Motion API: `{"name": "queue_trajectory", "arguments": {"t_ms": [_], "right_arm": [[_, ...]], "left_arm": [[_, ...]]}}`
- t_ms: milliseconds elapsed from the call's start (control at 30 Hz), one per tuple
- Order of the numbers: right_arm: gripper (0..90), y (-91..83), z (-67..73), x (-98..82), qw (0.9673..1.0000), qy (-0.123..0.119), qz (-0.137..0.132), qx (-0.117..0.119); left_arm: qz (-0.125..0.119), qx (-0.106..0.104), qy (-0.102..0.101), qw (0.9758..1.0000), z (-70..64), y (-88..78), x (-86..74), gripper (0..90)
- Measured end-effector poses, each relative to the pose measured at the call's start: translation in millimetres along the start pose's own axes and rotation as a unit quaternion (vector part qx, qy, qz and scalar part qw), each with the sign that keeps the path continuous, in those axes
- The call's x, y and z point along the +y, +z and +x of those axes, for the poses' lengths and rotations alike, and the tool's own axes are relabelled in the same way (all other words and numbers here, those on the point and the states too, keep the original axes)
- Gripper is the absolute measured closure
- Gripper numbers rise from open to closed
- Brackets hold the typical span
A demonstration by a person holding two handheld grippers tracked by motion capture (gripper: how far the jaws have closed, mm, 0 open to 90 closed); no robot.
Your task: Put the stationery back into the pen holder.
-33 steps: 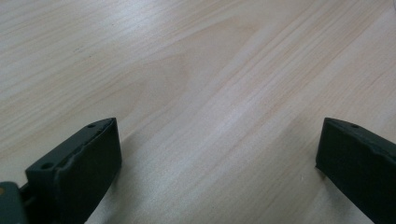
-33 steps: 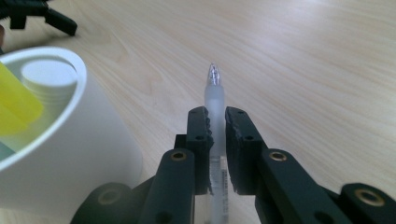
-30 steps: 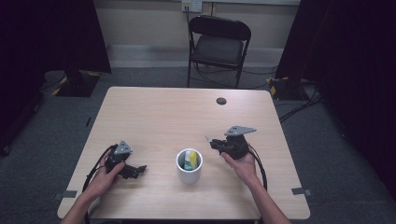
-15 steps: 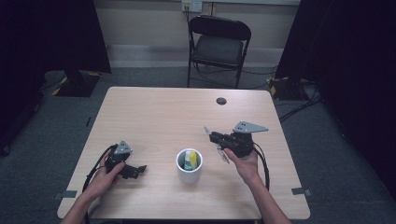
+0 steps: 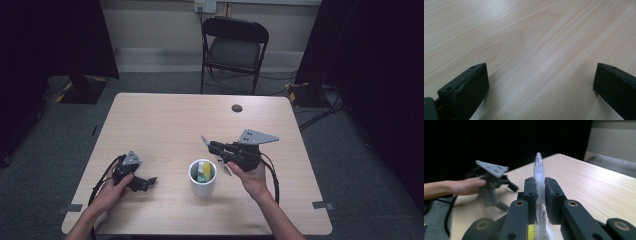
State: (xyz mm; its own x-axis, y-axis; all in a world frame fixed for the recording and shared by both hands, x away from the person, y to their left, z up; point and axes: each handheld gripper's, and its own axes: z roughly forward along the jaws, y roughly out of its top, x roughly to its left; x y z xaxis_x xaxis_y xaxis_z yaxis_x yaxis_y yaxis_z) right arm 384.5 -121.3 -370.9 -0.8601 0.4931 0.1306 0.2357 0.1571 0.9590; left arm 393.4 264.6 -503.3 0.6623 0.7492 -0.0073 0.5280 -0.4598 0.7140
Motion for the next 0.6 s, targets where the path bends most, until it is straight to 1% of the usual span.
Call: {"name": "queue_trajectory", "arguments": {"t_ms": [67,167,200,267,400,600], "right_arm": [[80.5,3.5,4.7,3.1,1.0,-0.005,-0.001,0.007],[80.4,11.9,9.3,6.7,0.9998,-0.006,-0.005,0.021],[80.5,15.7,10.3,7.5,0.9997,-0.004,-0.003,0.025],[80.5,26.1,13.1,8.3,0.9994,-0.011,0.008,0.03],[80.4,42.0,19.5,6.4,0.9987,-0.015,0.02,0.045],[80.4,62.2,25.1,0.9,0.9978,-0.013,0.03,0.057]], "left_arm": [[0.0,0.0,0.0,1.0,0.1,0.0,0.0,0.0],[0.0,0.0,0.0,1.0,0.0,0.0,0.0,0.0],[0.0,0.0,0.0,1.0,0.1,0.0,0.0,0.0],[0.0,0.0,0.0,1.0,0.1,0.0,0.0,0.0],[0.0,-0.001,0.0,1.0,0.1,0.0,0.0,0.0],[0.0,0.0,0.0,1.0,0.0,0.0,0.0,0.0]]}}
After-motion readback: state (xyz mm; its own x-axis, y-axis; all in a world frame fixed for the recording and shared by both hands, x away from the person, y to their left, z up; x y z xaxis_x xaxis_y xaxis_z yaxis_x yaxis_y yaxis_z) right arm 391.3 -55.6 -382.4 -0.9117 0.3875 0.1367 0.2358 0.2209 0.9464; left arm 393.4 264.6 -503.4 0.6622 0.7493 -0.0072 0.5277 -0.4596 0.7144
